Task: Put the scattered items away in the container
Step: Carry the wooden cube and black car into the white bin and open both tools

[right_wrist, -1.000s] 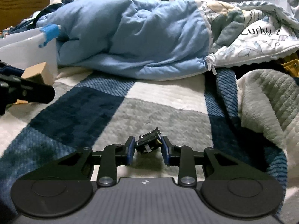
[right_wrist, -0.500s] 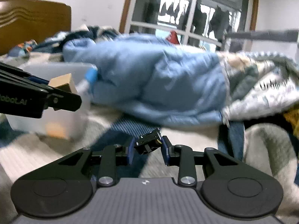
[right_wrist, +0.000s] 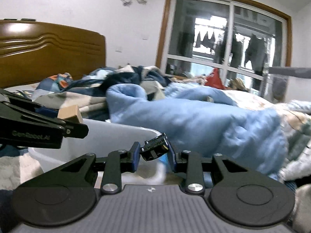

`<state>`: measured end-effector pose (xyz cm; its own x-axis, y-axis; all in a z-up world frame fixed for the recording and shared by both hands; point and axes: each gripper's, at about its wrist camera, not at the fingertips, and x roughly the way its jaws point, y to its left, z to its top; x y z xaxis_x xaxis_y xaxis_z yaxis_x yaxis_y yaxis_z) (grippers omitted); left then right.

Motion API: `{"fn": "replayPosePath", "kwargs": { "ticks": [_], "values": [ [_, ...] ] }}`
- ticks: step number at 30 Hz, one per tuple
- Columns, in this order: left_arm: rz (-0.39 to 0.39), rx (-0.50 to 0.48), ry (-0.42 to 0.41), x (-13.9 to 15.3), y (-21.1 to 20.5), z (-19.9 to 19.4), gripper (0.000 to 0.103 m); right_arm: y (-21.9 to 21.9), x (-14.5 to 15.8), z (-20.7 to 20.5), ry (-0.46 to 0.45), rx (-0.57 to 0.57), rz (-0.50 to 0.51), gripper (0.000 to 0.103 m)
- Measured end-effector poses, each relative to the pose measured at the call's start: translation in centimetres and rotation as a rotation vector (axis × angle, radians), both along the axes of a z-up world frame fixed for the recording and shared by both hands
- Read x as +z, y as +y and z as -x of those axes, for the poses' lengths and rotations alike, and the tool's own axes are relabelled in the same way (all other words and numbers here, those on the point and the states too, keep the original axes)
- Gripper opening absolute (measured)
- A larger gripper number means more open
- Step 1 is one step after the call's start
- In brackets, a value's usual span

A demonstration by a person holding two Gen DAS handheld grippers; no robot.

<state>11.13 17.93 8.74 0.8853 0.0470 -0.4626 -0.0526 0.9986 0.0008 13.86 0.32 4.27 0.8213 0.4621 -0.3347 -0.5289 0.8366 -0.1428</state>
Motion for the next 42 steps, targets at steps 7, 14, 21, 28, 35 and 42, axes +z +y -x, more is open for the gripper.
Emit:
{"fn": "replayPosePath", "kwargs": {
  "ticks": [7,14,21,28,35,42],
  "values": [
    [0.021,0.049,0.059,-2.5,3.6,-1.7,0.043,4.6,-2.0,-2.1,0.073,0.036,0.032,0.034],
    [0.052,0.064,0.127,-5.3,5.1,-3.1,0.043,6.4,-3.9,-3.4,0.162,0.047,0.065,0.034],
    [0.074,0.073,0.151,-5.9,5.3,-3.3,0.046,7.3,-4.7,-3.5,0.17,0.042,0.112,0.036],
    [0.062,0.079,0.113,-5.0,4.8,-2.3,0.068,6.8,-4.1,-2.8,0.124,0.015,0.122,0.062],
    [0.046,0.056,0.096,-3.9,3.4,-1.0,0.079,4.1,-3.0,-1.9,0.125,-0.029,0.086,0.082],
    [-0.017,0.078,0.124,-3.5,0.9,0.2,0.079,1.2,-2.0,0.0,0.135,-0.055,0.105,0.092]
  ]
}}
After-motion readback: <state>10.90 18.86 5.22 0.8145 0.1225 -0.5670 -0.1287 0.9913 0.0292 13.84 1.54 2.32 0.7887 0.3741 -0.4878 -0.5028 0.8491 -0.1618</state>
